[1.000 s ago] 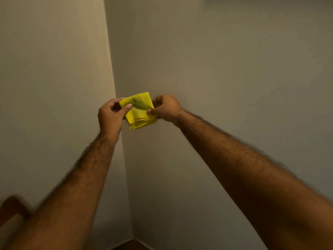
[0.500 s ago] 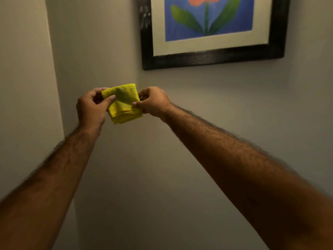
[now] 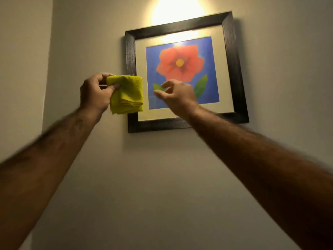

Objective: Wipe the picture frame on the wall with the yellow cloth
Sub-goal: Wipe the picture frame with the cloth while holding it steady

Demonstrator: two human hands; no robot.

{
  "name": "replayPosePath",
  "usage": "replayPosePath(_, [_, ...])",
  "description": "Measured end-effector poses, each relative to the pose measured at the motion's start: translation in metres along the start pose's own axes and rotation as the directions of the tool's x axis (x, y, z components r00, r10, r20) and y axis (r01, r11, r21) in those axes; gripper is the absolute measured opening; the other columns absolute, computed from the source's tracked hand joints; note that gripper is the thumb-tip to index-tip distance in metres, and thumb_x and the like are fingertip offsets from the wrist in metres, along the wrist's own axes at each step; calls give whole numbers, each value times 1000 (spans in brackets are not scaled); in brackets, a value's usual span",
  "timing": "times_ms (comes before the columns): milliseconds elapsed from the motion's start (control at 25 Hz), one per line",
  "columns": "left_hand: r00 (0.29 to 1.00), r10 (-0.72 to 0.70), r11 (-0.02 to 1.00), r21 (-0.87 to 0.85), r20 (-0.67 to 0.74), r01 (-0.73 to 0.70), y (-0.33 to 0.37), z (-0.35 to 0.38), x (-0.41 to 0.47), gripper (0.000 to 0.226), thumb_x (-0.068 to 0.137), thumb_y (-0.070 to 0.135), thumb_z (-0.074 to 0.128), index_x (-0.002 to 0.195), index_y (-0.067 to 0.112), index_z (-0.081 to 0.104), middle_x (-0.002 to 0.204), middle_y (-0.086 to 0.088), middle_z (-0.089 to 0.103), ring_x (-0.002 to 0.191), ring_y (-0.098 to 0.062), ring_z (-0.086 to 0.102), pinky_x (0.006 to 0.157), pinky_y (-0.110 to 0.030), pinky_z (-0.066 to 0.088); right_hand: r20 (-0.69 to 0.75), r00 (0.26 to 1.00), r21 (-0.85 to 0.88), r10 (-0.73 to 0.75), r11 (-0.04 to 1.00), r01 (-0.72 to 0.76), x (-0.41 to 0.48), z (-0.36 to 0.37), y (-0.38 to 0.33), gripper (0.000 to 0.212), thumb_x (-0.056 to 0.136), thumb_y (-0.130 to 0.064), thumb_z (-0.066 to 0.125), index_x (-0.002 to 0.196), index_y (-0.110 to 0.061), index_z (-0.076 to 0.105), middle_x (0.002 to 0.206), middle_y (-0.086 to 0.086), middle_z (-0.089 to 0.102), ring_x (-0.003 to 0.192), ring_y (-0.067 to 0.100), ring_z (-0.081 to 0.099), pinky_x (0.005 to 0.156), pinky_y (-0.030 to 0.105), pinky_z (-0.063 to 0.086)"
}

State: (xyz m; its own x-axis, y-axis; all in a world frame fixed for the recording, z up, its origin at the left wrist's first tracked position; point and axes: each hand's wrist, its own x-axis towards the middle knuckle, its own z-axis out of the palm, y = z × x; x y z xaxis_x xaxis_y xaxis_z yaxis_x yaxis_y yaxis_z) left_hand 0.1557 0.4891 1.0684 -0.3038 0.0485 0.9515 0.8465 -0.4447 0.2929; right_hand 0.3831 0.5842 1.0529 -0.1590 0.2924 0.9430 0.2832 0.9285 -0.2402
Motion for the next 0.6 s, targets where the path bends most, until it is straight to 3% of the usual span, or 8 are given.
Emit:
replayPosePath(160, [995, 49, 997, 64, -90, -43, 11, 18, 54, 29, 84, 27, 76, 111, 18, 72, 107, -9, 75, 91, -19, 66, 89, -41, 60, -223, 958, -353, -182, 931, 95, 43, -81, 55, 61, 94, -45, 58, 144, -11, 54, 143, 15, 60, 135, 32, 53, 111, 39, 43])
replayPosePath(280, [994, 24, 992, 128, -108, -10, 9, 38, 74, 29, 84, 24, 76, 112, 15, 71, 110, -13, 74, 91, -23, 64, 89, -39, 57, -208, 954, -567, -217, 821, 63, 59, -118, 101, 75, 96, -50, 51, 157, -9, 33, 166, 15, 32, 157, 32, 25, 125, 45, 28])
replayPosePath(400, [997, 48, 960, 277, -58, -30, 1, 60, 75, 28, 86, 18, 75, 112, 10, 70, 112, -17, 73, 101, -34, 66, 89, -37, 53, -120, 981, -640, -153, 767, 42, 61, -123, 136, 88, 96, -64, 41, 162, -11, 19, 173, 9, 15, 161, 25, 11, 129, 45, 20])
replayPosePath(520, [956, 267, 860, 477, -118, -181, -3, 76, 61, 34, 85, 10, 74, 117, 8, 63, 124, -20, 61, 114, -37, 58, 92, -41, 50, -102, 991, -634, -89, 774, 4, 54, -109, 161, 101, 90, -78, 32, 163, -13, 9, 175, 2, 1, 162, 19, 2, 130, 43, 15])
replayPosePath(600, [900, 425, 759, 580, -98, -296, -5, 81, 56, 27, 87, 6, 69, 113, 5, 62, 121, -21, 60, 112, -39, 55, 90, -45, 48, -132, 985, -613, -112, 790, 8, 52, -97, 171, 104, 89, -81, 29, 164, -13, 4, 174, 2, -4, 161, 17, -3, 129, 39, 9])
